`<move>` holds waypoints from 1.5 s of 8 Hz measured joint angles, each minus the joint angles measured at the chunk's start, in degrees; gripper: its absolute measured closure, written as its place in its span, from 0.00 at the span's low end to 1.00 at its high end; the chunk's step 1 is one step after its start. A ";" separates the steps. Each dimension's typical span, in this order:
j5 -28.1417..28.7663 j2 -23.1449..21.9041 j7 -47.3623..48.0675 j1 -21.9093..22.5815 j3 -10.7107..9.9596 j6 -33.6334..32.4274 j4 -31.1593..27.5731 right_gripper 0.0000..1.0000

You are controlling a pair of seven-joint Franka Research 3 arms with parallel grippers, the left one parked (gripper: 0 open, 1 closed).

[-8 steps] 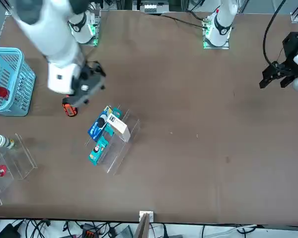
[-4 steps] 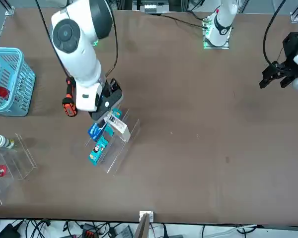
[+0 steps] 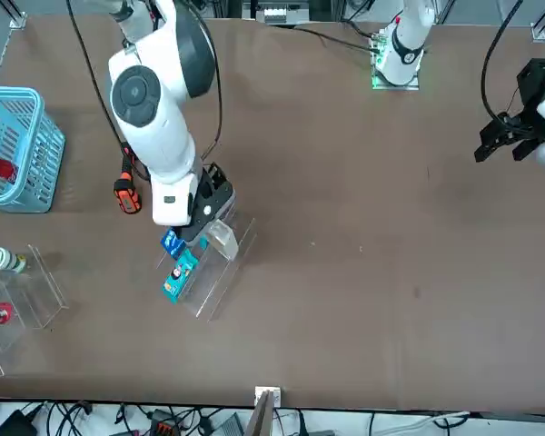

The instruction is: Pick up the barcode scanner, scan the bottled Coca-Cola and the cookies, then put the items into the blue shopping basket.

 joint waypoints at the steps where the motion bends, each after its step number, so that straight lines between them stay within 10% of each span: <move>1: 0.00 0.49 -0.56 0.00 0.00 0.24 0.10 0.00; 12: 0.07 3.37 -2.52 0.00 0.69 2.46 0.30 0.05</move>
